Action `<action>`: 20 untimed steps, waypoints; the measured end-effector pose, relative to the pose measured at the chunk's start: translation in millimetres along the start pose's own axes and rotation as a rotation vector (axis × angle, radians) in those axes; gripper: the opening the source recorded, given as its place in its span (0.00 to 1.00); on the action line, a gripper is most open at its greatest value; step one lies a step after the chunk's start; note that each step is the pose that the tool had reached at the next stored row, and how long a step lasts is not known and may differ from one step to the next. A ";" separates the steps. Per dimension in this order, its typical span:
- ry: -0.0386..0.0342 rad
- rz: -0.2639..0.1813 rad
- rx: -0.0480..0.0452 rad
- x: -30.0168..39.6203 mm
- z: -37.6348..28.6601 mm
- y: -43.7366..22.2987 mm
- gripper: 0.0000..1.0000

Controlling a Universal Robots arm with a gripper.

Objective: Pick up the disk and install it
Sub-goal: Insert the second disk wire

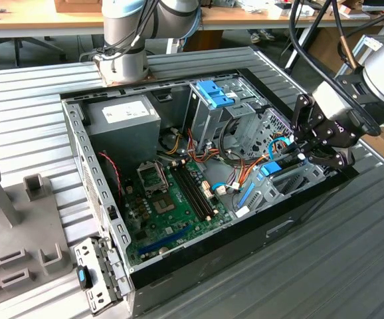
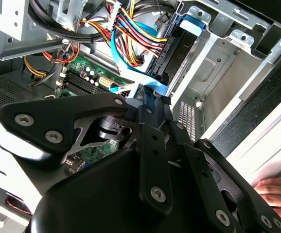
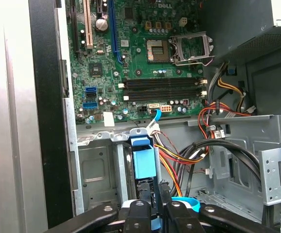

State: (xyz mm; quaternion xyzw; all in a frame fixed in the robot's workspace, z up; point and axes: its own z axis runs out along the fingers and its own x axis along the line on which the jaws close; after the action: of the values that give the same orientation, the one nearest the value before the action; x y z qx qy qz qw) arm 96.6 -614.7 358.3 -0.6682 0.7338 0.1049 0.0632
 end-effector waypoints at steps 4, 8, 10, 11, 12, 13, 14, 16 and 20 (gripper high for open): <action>0.0000 0.000 0.0019 -1.8 -7.6 0.7 0.21; 0.0055 -0.001 0.0091 -1.9 -8.2 1.1 0.21; 0.0216 0.001 0.0138 -1.9 -8.1 1.2 0.21; 0.0257 0.002 0.0149 -1.8 -8.1 1.2 0.21; 0.0270 0.002 0.0154 -1.8 -7.9 1.2 0.21; 0.0288 0.003 0.0161 -1.8 -8.1 1.3 0.21; 0.0289 0.003 0.0163 -1.8 -8.2 1.5 0.21; 0.0288 0.005 0.0167 -1.8 -8.0 1.7 0.21; 0.0147 0.007 0.0158 -1.6 -7.6 2.2 0.21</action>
State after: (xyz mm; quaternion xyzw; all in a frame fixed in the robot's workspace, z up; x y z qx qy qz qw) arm 94.9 -614.7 366.2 -0.6658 0.7375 0.0944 0.0627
